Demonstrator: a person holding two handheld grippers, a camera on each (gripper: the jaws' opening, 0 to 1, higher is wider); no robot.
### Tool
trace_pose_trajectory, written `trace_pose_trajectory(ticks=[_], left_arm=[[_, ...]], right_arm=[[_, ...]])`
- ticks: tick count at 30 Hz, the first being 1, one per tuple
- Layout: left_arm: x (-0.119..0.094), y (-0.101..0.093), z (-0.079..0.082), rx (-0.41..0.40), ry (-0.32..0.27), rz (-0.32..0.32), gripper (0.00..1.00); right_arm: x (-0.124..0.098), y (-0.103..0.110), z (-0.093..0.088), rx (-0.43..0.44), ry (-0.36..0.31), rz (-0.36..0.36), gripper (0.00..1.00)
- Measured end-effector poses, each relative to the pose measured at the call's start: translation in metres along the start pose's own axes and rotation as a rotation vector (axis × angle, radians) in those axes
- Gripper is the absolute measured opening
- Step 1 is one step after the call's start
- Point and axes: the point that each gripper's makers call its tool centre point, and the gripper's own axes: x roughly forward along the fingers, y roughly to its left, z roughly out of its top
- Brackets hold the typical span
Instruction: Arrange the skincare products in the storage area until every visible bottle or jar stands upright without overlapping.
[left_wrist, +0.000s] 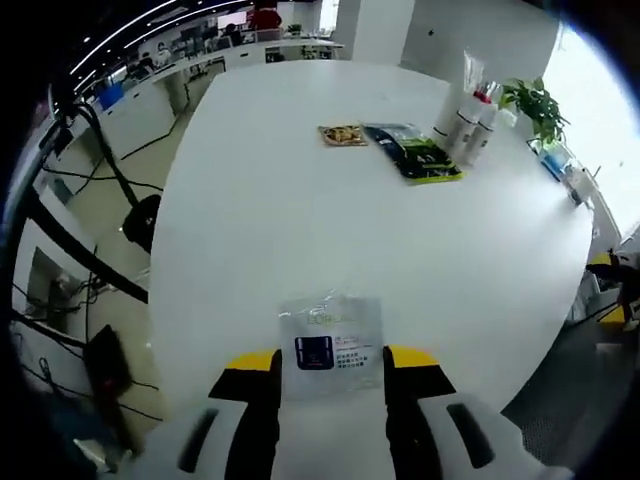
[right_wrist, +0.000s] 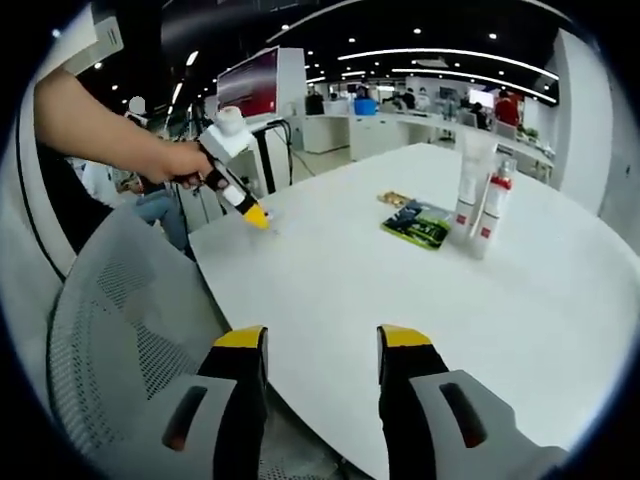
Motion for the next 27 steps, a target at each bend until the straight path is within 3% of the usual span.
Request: trace_pose_trajectory(ticks=[2, 3, 4, 6, 15, 19, 23, 27], left_arm=[[-0.004, -0.012, 0.002, 0.011, -0.02, -0.014, 0.41], [-0.005, -0.017, 0.003, 0.009, -0.029, -0.022, 0.41], [-0.008, -0.024, 0.004, 0.003, -0.046, -0.033, 0.41], [-0.012, -0.035, 0.006, -0.002, -0.07, -0.048, 0.41], [-0.027, -0.079, 0.008, -0.039, -0.156, -0.116, 0.41], [-0.035, -0.109, 0.012, -0.035, -0.198, -0.166, 0.41], [-0.043, -0.136, 0.016, -0.023, -0.235, -0.212, 0.41], [-0.053, -0.166, 0.018, 0.016, -0.259, -0.265, 0.41]], right_arm=[[-0.003, -0.002, 0.003, 0.027, -0.007, 0.007, 0.38], [-0.005, -0.005, 0.009, 0.042, -0.044, 0.004, 0.33], [-0.006, -0.007, 0.014, 0.117, -0.068, 0.011, 0.33], [-0.006, -0.008, 0.016, 0.197, -0.079, 0.029, 0.39], [-0.011, -0.008, 0.031, 0.208, -0.108, 0.065, 0.44], [-0.015, -0.007, 0.046, 0.333, -0.164, 0.115, 0.46], [-0.019, -0.004, 0.062, 0.444, -0.236, 0.196, 0.34], [-0.019, 0.002, 0.064, 0.552, -0.225, 0.256, 0.28]])
